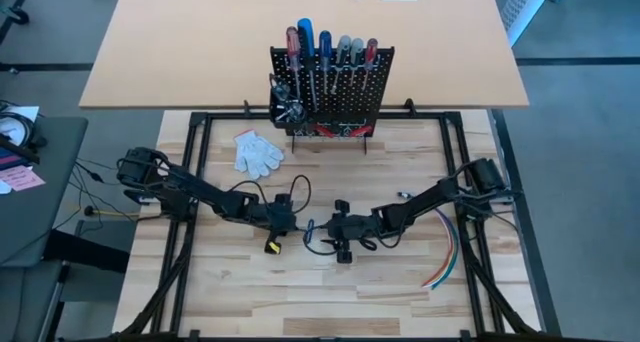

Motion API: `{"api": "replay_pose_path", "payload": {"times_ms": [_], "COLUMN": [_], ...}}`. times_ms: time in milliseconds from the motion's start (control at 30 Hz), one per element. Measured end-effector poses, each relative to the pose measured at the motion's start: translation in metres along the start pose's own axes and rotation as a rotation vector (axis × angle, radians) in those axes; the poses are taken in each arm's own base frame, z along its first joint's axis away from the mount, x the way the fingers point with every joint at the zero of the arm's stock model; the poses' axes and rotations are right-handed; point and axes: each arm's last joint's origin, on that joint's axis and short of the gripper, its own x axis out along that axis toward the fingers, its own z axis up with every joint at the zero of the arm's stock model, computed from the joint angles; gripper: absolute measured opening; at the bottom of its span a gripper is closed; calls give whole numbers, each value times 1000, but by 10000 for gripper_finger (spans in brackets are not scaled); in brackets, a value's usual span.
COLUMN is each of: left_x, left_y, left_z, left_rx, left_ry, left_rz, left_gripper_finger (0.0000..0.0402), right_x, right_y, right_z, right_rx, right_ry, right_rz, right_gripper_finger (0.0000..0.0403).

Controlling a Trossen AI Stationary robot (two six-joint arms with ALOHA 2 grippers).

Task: Hang tools onto peg board
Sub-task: Hang the blue pick tool on the peg board

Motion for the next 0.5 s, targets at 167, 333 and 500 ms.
{"api": "replay_pose_path", "payload": {"times_ms": [167, 333, 500], "left_x": [-1, -2, -2], "left_y": [-4, -4, -4], "left_z": [3, 5, 6], "left_rx": [7, 7, 6], "left_ry": [-27, -42, -49], "left_rz": [-12, -9, -7], "left_gripper_finger": [1, 1, 1], "right_x": [0, 1, 1], "right_y": [0, 0, 0], "right_z": [0, 0, 1], "right_rx": [0, 0, 5], "right_ry": [1, -1, -16], "right_rz": [-1, 0, 2], "right_gripper_finger": [186, 186, 186]}}
